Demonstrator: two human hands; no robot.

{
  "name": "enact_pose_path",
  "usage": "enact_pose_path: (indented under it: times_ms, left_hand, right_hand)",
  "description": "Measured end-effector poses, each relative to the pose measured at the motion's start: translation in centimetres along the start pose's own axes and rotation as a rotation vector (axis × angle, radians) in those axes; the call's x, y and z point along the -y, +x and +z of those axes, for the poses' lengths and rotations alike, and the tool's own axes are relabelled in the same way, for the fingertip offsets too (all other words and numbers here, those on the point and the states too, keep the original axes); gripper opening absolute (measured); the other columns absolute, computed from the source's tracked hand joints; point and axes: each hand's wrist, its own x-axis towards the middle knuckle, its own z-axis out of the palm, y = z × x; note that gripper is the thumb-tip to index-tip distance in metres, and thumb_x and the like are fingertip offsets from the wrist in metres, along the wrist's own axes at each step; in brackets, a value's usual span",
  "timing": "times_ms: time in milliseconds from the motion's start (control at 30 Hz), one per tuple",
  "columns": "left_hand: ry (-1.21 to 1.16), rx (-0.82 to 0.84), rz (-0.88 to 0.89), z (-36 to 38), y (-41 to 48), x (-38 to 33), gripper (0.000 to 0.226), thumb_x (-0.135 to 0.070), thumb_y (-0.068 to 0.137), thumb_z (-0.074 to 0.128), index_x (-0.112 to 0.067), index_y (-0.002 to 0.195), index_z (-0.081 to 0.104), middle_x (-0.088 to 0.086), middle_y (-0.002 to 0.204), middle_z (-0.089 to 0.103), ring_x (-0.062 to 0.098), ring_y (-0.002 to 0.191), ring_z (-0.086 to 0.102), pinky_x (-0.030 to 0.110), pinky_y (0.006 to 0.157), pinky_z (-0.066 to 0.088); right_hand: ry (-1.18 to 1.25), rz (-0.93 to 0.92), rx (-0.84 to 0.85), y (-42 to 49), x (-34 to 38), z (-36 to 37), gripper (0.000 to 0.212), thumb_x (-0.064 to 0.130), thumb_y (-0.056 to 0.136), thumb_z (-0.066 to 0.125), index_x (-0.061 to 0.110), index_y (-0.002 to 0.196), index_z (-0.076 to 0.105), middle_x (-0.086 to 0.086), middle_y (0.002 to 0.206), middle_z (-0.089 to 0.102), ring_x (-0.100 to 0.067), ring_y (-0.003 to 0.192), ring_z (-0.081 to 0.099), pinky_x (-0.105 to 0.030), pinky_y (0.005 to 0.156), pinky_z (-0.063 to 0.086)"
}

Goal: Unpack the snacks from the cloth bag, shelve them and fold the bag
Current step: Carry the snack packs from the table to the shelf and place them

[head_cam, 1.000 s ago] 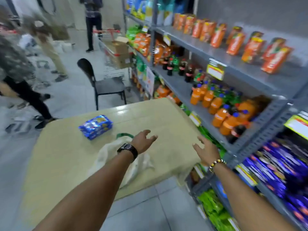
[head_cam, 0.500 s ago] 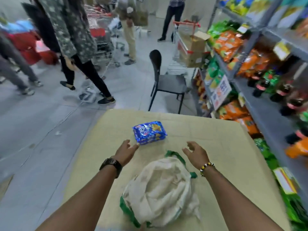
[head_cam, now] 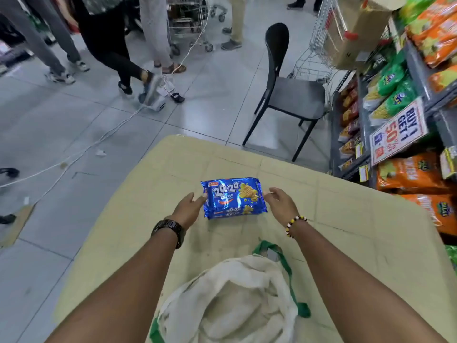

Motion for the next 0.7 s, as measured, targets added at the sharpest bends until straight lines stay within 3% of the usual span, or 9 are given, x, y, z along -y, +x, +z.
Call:
enact_pose_path:
  times_ms: [67, 100, 167, 233, 300, 433, 567, 700]
  left_hand:
    - [-0.032, -0.007, -0.041, 1.0, 2.8, 1.8, 0.109, -0.077, 0.066, 0.062, -0.013, 0.15, 0.037, 0.006, 0.153, 0.044, 0.027, 0.137, 0.046, 0.05, 0.113, 0.037]
    - [-0.036, -0.009, -0.072, 1.6, 3.7, 2.2, 0.1, -0.078, 0.068, 0.061, -0.014, 0.144, 0.045, 0.005, 0.148, 0.051, 0.025, 0.131, 0.052, 0.048, 0.11, 0.041]
    - [-0.069, 0.003, -0.054, 2.9, 3.5, 2.0, 0.06, -0.066, 0.086, 0.056, -0.02, 0.124, 0.062, 0.002, 0.127, 0.068, 0.018, 0.108, 0.066, 0.037, 0.093, 0.051]
    - [-0.111, -0.017, 0.001, 4.2, 3.3, 1.5, 0.037, -0.052, 0.097, 0.051, -0.023, 0.113, 0.067, -0.002, 0.108, 0.076, 0.015, 0.092, 0.073, 0.032, 0.078, 0.054]
    - [-0.124, -0.043, 0.029, 4.8, 2.7, 1.0, 0.036, -0.051, 0.098, 0.051, -0.023, 0.111, 0.069, -0.003, 0.101, 0.077, 0.015, 0.089, 0.074, 0.034, 0.08, 0.057]
    - [-0.123, -0.049, 0.061, 4.5, 0.8, 0.5, 0.033, -0.051, 0.096, 0.055, -0.023, 0.103, 0.072, -0.005, 0.094, 0.078, 0.017, 0.088, 0.075, 0.038, 0.084, 0.058]
    - [-0.128, 0.011, 0.156, 4.7, -2.4, -1.0, 0.03, -0.046, 0.096, 0.059, -0.02, 0.104, 0.073, -0.001, 0.094, 0.078, 0.02, 0.091, 0.075, 0.04, 0.087, 0.058]
    - [-0.098, 0.152, 0.235, 5.9, -7.5, -2.5, 0.027, -0.043, 0.094, 0.063, -0.019, 0.103, 0.074, 0.004, 0.098, 0.078, 0.025, 0.094, 0.074, 0.048, 0.093, 0.056]
  right_hand:
    - [0.025, -0.004, 0.02, 1.8, -0.6, 1.3, 0.044, 0.041, 0.094, 0.057, 0.015, 0.129, 0.057, -0.004, 0.12, 0.065, -0.021, 0.113, 0.06, -0.032, 0.097, 0.045]
    - [0.049, 0.003, 0.017, 2.7, -1.0, 2.0, 0.039, 0.043, 0.094, 0.054, 0.019, 0.124, 0.06, -0.002, 0.119, 0.066, -0.021, 0.112, 0.061, -0.035, 0.099, 0.047]
    - [0.147, 0.025, 0.014, 3.8, -1.6, 3.4, 0.033, 0.047, 0.093, 0.049, 0.025, 0.11, 0.065, 0.002, 0.11, 0.07, -0.02, 0.105, 0.065, -0.041, 0.097, 0.049]
    - [0.269, 0.039, 0.033, 4.8, -2.2, 4.7, 0.044, 0.059, 0.084, 0.046, 0.024, 0.099, 0.068, 0.003, 0.101, 0.073, -0.019, 0.099, 0.068, -0.043, 0.095, 0.051]
    - [0.325, 0.06, 0.058, 4.9, -2.2, 5.2, 0.052, 0.062, 0.078, 0.047, 0.018, 0.093, 0.07, -0.004, 0.095, 0.075, -0.026, 0.095, 0.069, -0.046, 0.093, 0.053]
    - [0.437, 0.065, 0.031, 2.3, -2.1, 4.3, 0.036, 0.046, 0.09, 0.054, 0.014, 0.088, 0.072, -0.01, 0.092, 0.075, -0.032, 0.094, 0.07, -0.05, 0.09, 0.055]
    - [0.527, 0.054, -0.028, -2.1, -2.2, 2.1, 0.053, 0.059, 0.079, 0.061, 0.01, 0.095, 0.069, -0.021, 0.097, 0.071, -0.042, 0.098, 0.067, -0.057, 0.09, 0.053]
    - [0.59, 0.05, -0.155, -9.2, -2.7, -1.7, 0.047, 0.059, 0.077, 0.063, 0.017, 0.094, 0.075, -0.017, 0.099, 0.074, -0.036, 0.097, 0.07, -0.059, 0.09, 0.053]
